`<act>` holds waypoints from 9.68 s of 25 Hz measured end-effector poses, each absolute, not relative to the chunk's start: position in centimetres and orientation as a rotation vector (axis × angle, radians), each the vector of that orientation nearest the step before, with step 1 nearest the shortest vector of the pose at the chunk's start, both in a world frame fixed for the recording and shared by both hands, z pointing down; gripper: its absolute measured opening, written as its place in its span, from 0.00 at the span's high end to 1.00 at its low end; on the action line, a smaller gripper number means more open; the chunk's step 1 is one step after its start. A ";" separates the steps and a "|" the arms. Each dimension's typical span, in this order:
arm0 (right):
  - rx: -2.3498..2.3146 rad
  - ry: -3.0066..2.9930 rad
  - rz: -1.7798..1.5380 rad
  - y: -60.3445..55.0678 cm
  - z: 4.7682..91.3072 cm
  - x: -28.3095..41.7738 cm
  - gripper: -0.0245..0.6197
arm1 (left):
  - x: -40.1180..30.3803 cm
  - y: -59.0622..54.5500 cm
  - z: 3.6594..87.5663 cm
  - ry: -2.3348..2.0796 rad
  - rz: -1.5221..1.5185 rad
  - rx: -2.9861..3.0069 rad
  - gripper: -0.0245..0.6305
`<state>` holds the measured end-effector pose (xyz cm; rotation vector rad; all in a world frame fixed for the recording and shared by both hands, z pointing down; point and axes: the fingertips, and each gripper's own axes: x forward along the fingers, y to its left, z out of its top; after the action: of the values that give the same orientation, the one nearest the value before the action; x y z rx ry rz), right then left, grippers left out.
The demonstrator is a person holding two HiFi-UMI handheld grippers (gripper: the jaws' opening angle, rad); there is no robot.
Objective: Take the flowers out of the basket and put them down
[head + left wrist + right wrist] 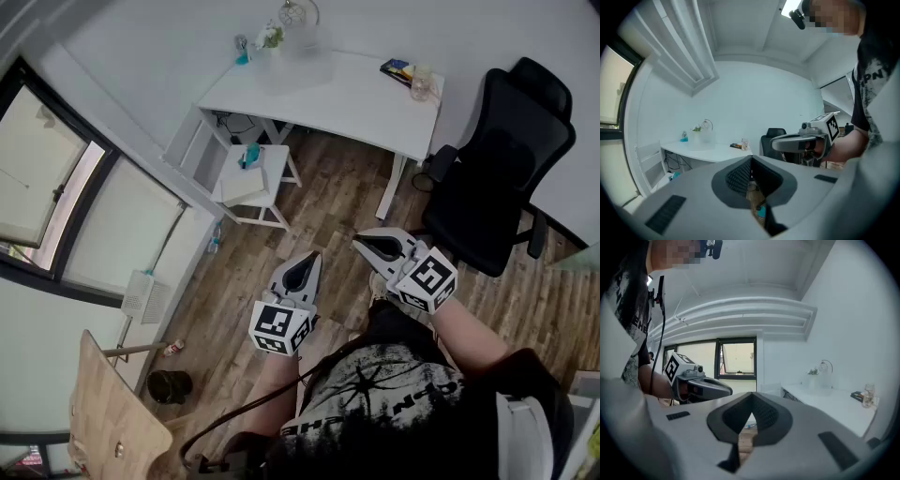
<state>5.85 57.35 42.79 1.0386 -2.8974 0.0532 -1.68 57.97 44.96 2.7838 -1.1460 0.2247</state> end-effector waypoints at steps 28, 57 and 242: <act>1.084 -2.864 0.160 48.7 44.4 6.9 0.93 | -1.7 50.3 46.4 -1.152 0.212 2.733 0.95; 0.781 -2.915 0.163 27.4 46.8 15.3 0.93 | 7.9 28.8 47.6 -1.280 0.248 2.628 0.95; 0.838 -2.533 0.232 -41.8 46.3 0.0 0.57 | -6.2 -34.5 42.8 -0.737 0.232 2.924 0.95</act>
<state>0.03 -41.78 46.35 0.8380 -2.5328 0.2321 -6.16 -34.51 42.76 2.9241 -0.7367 0.2323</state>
